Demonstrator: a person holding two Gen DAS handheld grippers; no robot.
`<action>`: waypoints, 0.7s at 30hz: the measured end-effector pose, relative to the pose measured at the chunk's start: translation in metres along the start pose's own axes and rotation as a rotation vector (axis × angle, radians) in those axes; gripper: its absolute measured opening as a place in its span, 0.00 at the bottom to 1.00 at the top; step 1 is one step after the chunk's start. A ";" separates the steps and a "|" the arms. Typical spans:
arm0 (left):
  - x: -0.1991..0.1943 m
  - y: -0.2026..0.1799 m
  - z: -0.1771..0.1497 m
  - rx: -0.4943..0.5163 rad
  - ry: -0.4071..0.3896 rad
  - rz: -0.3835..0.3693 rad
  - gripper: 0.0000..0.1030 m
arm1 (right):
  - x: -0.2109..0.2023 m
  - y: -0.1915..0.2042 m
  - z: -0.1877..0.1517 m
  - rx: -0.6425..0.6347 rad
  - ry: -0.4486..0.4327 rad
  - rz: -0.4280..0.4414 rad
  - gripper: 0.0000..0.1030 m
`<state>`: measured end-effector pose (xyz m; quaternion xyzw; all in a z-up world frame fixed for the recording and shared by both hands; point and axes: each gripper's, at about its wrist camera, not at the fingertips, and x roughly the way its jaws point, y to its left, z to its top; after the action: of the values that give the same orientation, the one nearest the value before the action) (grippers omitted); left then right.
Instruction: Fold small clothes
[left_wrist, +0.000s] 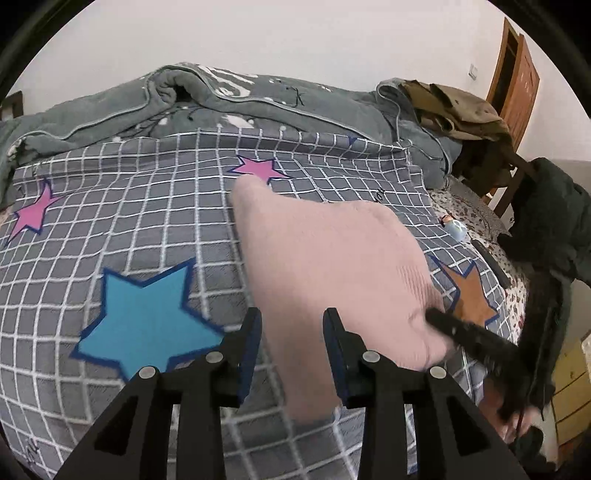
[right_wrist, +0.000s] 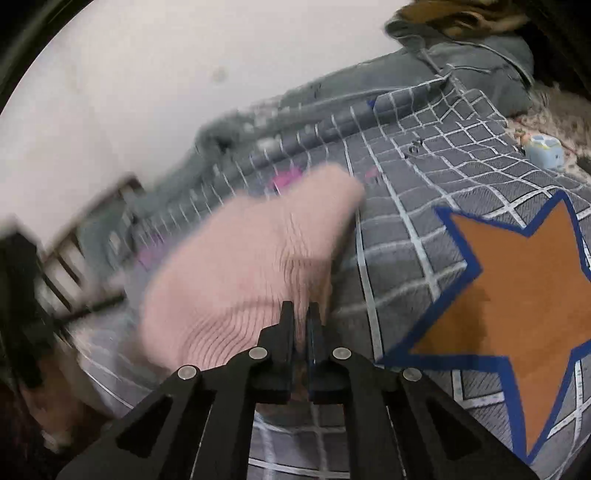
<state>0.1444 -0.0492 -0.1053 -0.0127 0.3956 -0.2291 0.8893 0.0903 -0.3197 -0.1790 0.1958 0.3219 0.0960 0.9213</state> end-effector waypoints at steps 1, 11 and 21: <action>0.004 -0.004 0.004 0.009 -0.001 0.010 0.32 | -0.004 0.007 0.001 -0.040 -0.010 -0.019 0.07; 0.029 -0.014 0.003 0.037 0.042 0.017 0.34 | -0.030 0.044 0.022 -0.184 -0.136 0.016 0.16; 0.036 -0.021 -0.008 0.074 0.048 0.030 0.38 | 0.001 0.034 -0.009 -0.235 0.000 -0.068 0.10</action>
<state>0.1517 -0.0816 -0.1321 0.0319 0.4083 -0.2306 0.8827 0.0838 -0.2860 -0.1716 0.0753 0.3149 0.1017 0.9407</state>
